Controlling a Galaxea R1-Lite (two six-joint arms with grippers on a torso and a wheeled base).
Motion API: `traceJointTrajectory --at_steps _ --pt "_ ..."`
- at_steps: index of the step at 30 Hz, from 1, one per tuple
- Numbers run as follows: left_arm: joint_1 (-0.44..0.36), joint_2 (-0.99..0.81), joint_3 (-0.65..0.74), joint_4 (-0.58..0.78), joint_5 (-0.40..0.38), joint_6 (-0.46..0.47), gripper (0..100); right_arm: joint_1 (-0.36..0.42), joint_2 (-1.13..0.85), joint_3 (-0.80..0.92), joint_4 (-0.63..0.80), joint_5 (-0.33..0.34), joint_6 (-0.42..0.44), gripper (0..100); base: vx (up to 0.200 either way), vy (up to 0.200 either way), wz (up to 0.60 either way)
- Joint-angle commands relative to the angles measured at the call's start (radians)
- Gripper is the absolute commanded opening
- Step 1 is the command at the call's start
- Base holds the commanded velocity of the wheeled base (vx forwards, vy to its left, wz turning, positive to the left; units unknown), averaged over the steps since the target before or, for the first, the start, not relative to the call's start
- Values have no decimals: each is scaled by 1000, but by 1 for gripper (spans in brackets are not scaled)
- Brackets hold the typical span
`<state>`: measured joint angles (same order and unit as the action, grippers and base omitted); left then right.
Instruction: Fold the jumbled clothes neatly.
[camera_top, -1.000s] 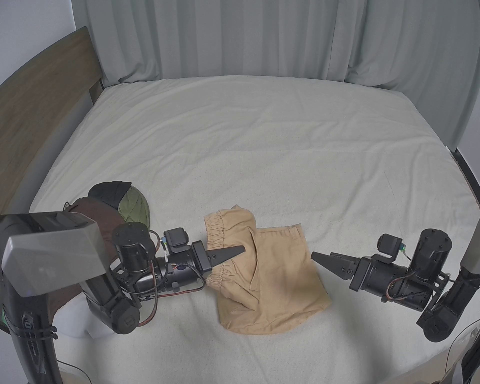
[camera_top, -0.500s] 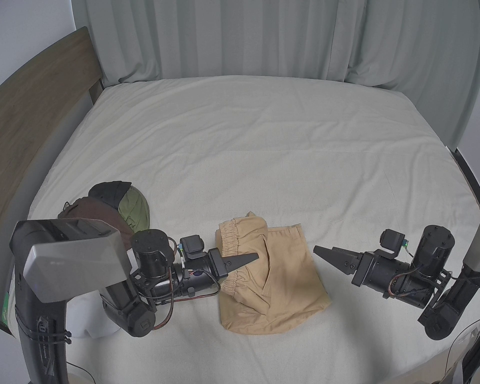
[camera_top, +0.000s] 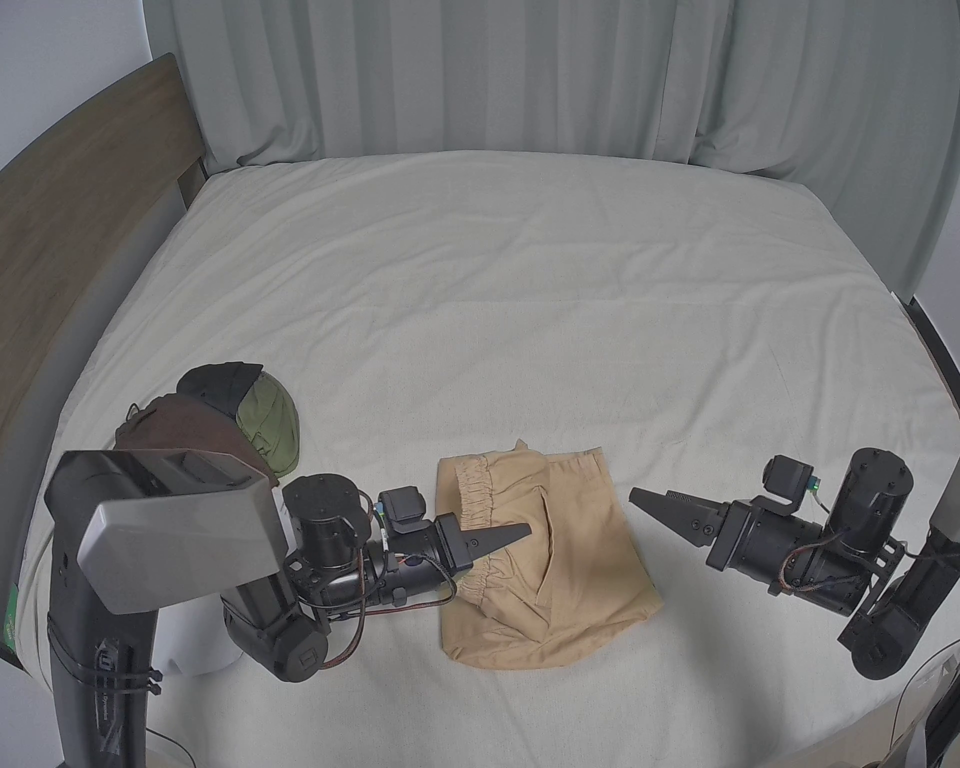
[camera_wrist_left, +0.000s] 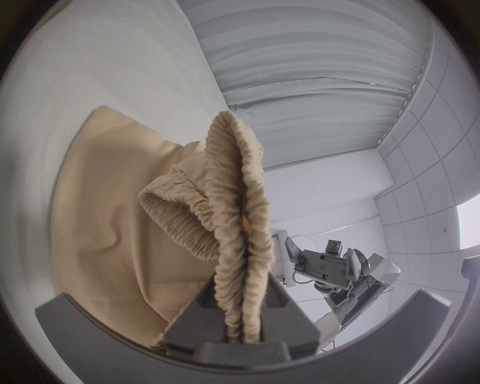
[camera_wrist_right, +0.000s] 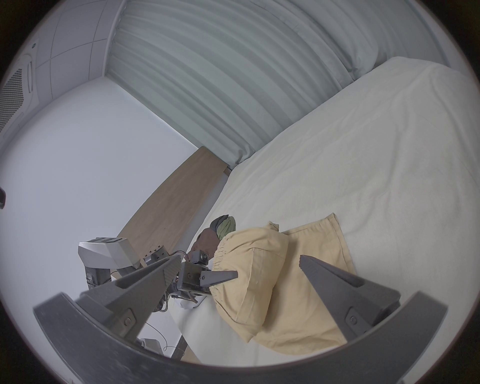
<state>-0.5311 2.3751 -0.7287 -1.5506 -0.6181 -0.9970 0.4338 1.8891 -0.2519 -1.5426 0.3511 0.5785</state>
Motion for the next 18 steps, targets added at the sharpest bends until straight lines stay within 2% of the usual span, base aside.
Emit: traceJointTrajectory --at_steps 1,6,7,18 --pt "-3 23 -15 0 11 0 0 2 1 0 -1 0 0 100 0 0 0" --pt "-3 33 -41 0 40 3 0 0 1 0 -1 0 0 100 0 0 0" --pt "-3 33 -44 0 41 5 100 0 2 0 -1 0 0 100 0 0 0" --pt "-7 23 -40 -2 44 17 100 -4 10 10 1 2 0 100 0 0 0"
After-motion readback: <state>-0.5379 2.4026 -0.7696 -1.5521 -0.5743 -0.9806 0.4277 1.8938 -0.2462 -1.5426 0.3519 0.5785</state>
